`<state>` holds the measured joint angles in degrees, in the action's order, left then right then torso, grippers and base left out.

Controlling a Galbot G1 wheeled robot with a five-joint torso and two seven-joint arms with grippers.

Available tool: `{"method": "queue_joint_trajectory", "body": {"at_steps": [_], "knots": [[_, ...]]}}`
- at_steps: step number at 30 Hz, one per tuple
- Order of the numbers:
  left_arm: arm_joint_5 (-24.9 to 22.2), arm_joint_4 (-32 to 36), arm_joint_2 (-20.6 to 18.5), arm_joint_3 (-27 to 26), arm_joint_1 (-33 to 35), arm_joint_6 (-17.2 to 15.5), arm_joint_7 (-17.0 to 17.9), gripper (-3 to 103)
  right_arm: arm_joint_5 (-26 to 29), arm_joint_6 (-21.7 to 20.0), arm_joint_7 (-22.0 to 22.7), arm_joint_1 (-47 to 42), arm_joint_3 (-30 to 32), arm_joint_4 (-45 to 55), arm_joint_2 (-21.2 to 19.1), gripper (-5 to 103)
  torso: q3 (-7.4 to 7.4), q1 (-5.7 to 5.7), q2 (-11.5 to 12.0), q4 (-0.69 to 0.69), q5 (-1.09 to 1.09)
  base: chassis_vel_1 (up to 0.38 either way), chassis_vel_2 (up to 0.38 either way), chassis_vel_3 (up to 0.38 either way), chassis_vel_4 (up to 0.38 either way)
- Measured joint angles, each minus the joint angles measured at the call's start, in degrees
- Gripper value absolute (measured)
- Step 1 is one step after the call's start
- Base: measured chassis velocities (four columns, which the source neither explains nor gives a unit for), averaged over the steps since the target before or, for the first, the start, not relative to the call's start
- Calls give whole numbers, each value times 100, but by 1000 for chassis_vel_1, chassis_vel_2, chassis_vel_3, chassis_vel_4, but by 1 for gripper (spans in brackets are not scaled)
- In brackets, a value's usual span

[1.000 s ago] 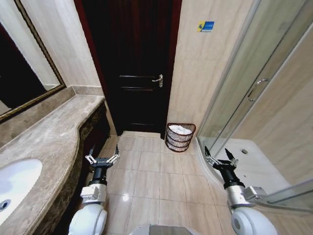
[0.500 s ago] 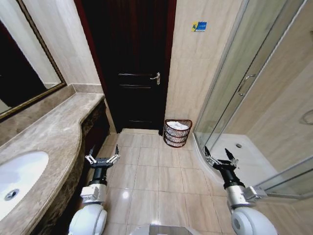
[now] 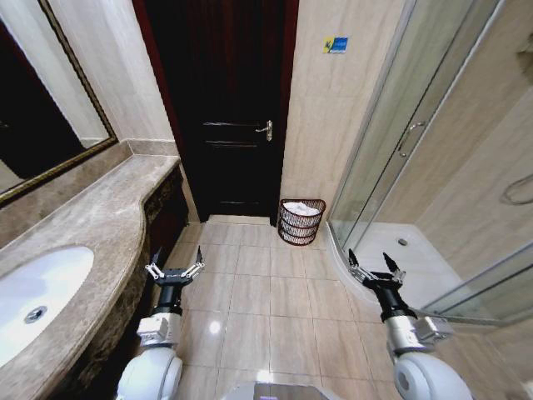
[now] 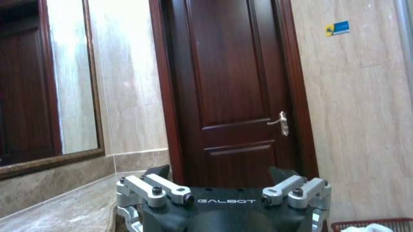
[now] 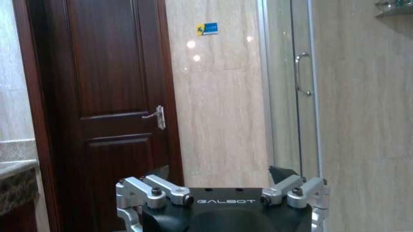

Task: Discard the used towel into the hamper.

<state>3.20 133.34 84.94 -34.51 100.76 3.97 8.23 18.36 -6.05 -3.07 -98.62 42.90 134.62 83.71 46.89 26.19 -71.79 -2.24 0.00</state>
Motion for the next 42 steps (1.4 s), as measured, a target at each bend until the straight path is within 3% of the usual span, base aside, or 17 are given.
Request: {"method": "queue_joint_trajectory", "body": {"at_steps": [42], "knots": [[0, 0, 0, 0, 0, 0, 0, 100, 0, 0, 0, -1, 0, 0, 0, 100, 0, 0, 0, 0, 0, 13, -13, -14, 15]]}}
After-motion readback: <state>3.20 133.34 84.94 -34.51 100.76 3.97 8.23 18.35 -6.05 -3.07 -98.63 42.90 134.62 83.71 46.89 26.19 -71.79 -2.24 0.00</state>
